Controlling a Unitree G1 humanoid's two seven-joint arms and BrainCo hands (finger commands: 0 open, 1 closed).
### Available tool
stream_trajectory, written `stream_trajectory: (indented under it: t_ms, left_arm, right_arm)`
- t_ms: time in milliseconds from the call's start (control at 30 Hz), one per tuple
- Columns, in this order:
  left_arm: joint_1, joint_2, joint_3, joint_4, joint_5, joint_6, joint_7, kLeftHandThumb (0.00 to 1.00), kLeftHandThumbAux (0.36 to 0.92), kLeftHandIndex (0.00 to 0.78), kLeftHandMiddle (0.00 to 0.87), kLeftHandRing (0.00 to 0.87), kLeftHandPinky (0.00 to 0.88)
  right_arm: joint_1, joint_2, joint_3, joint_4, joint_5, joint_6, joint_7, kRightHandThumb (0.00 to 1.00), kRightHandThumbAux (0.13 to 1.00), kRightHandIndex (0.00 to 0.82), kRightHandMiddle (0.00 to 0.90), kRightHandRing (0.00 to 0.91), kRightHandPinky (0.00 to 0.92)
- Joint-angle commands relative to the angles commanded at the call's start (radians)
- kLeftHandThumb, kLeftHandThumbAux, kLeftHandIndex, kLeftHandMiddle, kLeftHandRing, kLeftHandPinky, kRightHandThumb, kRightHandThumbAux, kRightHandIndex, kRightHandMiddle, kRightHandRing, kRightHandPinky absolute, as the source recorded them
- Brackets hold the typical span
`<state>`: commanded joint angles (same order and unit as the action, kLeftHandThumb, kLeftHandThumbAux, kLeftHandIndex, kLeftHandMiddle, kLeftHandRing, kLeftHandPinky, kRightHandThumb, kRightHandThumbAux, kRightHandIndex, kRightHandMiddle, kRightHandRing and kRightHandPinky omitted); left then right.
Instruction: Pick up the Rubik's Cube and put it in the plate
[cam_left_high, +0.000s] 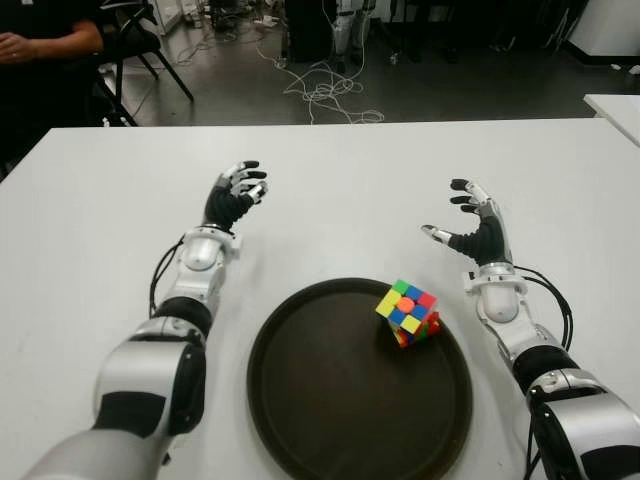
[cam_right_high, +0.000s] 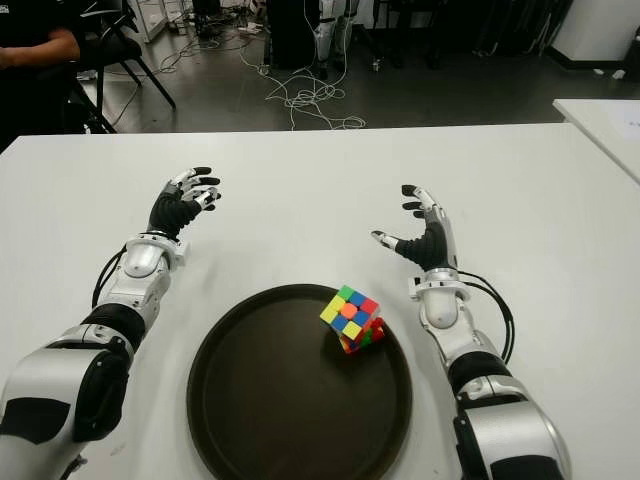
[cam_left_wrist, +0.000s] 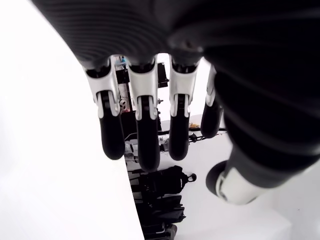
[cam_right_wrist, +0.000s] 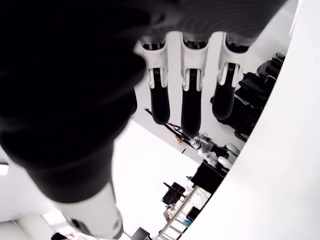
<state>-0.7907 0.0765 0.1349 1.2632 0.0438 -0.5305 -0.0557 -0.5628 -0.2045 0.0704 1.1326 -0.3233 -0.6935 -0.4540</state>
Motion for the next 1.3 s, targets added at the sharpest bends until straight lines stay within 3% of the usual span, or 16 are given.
stream_trajectory:
  t_ms: [133, 267, 567, 733, 1000, 1300]
  left_arm:
    - [0.020, -0.005, 0.007, -0.017, -0.014, -0.038, -0.006, 0.216, 0.706, 0.214, 0.289, 0.320, 0.340]
    - [0.080, -0.014, 0.016, -0.034, -0.032, -0.093, -0.018, 0.229, 0.730, 0.213, 0.289, 0.317, 0.334]
    - [0.065, -0.002, 0.022, -0.006, -0.029, -0.066, 0.020, 0.240, 0.729, 0.203, 0.279, 0.291, 0.311]
    - [0.071, -0.005, 0.016, -0.012, -0.021, -0.072, 0.041, 0.244, 0.726, 0.190, 0.255, 0.269, 0.295]
    - [0.074, -0.006, 0.015, -0.014, -0.021, -0.070, 0.065, 0.221, 0.711, 0.159, 0.229, 0.234, 0.239]
    - [0.076, -0.002, 0.014, -0.014, -0.020, -0.070, 0.091, 0.205, 0.710, 0.157, 0.226, 0.217, 0.206]
  right_arm:
    - [0.000, 0.001, -0.001, -0.003, 0.002, -0.008, -0.007, 0.157, 0.883, 0.253, 0.271, 0.282, 0.315]
    - [0.002, 0.003, -0.008, -0.004, 0.010, -0.011, -0.014, 0.121, 0.869, 0.243, 0.275, 0.283, 0.304]
    - [0.002, 0.006, -0.035, -0.003, 0.045, 0.014, -0.005, 0.115, 0.855, 0.224, 0.275, 0.274, 0.282]
    - [0.002, 0.007, -0.053, -0.007, 0.057, 0.034, -0.009, 0.059, 0.829, 0.207, 0.272, 0.261, 0.226]
    - [-0.009, 0.011, -0.099, -0.017, 0.100, 0.093, -0.030, 0.025, 0.847, 0.205, 0.278, 0.271, 0.249]
    - [-0.008, 0.027, -0.186, -0.029, 0.232, 0.122, 0.061, 0.094, 0.873, 0.221, 0.276, 0.266, 0.264]
